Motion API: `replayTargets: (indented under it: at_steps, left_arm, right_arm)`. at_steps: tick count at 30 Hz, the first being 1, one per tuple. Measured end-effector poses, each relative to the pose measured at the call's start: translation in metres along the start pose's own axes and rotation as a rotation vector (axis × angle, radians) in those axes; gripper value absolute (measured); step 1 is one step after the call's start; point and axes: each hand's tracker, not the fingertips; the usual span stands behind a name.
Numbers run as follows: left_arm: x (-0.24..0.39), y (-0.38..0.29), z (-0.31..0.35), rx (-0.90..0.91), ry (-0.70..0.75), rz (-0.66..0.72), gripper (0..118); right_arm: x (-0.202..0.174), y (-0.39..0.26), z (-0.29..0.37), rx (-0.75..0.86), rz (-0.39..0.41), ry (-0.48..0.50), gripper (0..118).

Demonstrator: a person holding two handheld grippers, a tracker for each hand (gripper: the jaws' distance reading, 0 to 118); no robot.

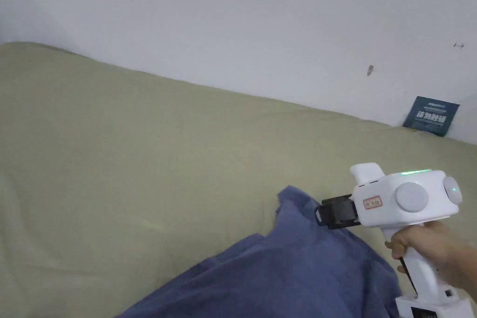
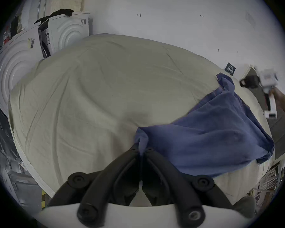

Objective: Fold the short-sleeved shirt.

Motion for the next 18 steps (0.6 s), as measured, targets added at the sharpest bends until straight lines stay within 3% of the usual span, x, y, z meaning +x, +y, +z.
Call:
replayTargets:
  at_steps: [5, 6, 7, 8, 9, 10, 18]
  left_arm:
    - [-0.002, -0.001, -0.007, -0.015, 0.004, -0.022, 0]
    - [-0.003, -0.001, -0.007, -0.012, 0.000, -0.021, 0]
    - [-0.003, 0.001, -0.008, -0.009, -0.004, -0.019, 0]
    - [-0.003, 0.003, -0.008, -0.008, -0.009, -0.017, 0]
    - [-0.004, 0.004, -0.009, -0.009, -0.019, -0.013, 0]
    - [-0.004, 0.004, -0.010, -0.004, -0.021, -0.013, 0]
    - [-0.003, 0.039, 0.015, 0.112, -0.079, 0.034, 0]
  right_arm:
    - [0.000, 0.013, -0.046, 0.011, -0.061, 0.079, 100]
    - [-0.002, 0.011, -0.055, -0.020, -0.079, 0.071, 97]
    - [-0.003, 0.009, -0.060, -0.049, -0.086, 0.068, 87]
    - [-0.007, 0.007, -0.061, -0.062, -0.085, 0.063, 57]
    - [-0.010, 0.004, -0.065, -0.077, -0.075, 0.045, 4]
    - [-0.015, -0.001, -0.062, -0.048, -0.066, -0.004, 3]
    - [-0.011, 0.018, 0.032, 0.311, -0.115, 0.004, 3]
